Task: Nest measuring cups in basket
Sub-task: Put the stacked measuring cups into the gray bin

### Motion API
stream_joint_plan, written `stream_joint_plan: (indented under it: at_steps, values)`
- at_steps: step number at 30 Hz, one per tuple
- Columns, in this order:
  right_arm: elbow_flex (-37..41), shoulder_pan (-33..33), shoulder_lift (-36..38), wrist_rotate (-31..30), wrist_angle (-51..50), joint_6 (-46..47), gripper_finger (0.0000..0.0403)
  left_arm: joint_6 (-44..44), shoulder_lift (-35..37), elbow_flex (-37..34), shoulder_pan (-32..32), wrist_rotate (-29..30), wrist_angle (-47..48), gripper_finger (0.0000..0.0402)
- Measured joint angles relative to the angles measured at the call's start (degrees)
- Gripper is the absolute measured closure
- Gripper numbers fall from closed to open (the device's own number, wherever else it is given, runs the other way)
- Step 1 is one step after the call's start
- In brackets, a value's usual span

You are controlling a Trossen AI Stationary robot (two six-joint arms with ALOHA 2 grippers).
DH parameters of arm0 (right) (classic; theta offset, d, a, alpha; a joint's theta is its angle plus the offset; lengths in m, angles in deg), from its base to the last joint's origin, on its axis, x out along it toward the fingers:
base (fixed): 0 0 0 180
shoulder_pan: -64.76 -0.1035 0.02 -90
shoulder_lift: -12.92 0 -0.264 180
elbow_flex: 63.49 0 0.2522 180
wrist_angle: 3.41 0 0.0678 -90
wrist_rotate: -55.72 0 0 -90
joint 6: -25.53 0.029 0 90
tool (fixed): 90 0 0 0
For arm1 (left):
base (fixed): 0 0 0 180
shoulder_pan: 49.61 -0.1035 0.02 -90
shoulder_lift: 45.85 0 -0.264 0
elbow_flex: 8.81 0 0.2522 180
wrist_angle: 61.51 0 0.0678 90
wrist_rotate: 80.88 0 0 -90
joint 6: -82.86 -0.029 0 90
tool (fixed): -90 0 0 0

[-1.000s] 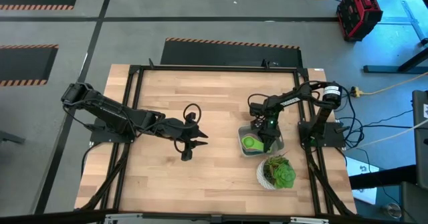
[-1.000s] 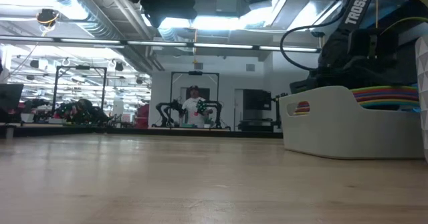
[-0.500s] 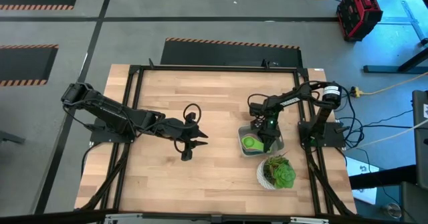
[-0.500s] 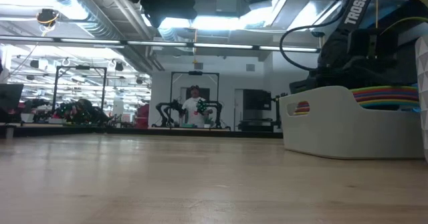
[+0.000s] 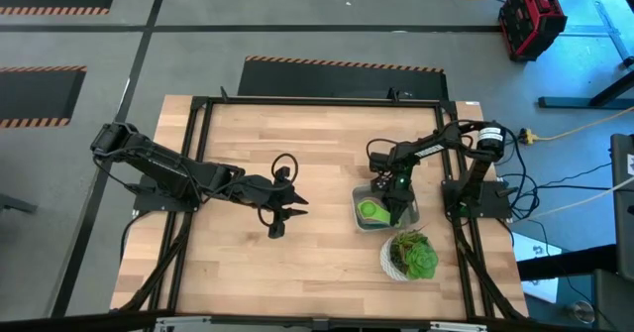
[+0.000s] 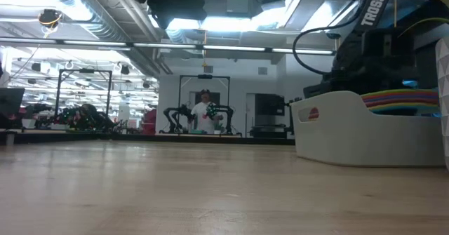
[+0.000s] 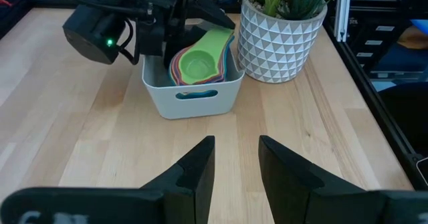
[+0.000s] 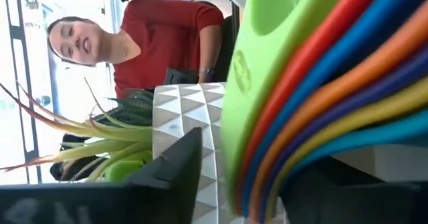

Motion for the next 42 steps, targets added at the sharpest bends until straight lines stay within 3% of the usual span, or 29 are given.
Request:
stream_joint_plan:
  at_steps: [8, 14, 24, 42]
  values:
    - [0.02, -0.04, 0.00, -1.06, 0.03, -1.53, 0.0143, 0.00, 0.00, 0.00, 0.00, 0.00, 0.00, 0.0292]
    - [-1.18, 0.00, 0.02, -2.12, -1.29, 0.87, 0.0138, 0.00, 0.00, 0.00, 0.00, 0.00, 0.00, 0.0292]
    - [-5.88, 0.00, 0.09, -14.22, -7.28, 0.50, 0.0138, 0.00, 0.00, 0.00, 0.00, 0.00, 0.00, 0.0292]
    - [-11.94, 0.04, 0.12, -20.09, -16.80, -0.10, 0.0138, 0.00, 0.00, 0.00, -0.02, 0.00, -0.02, 0.0292]
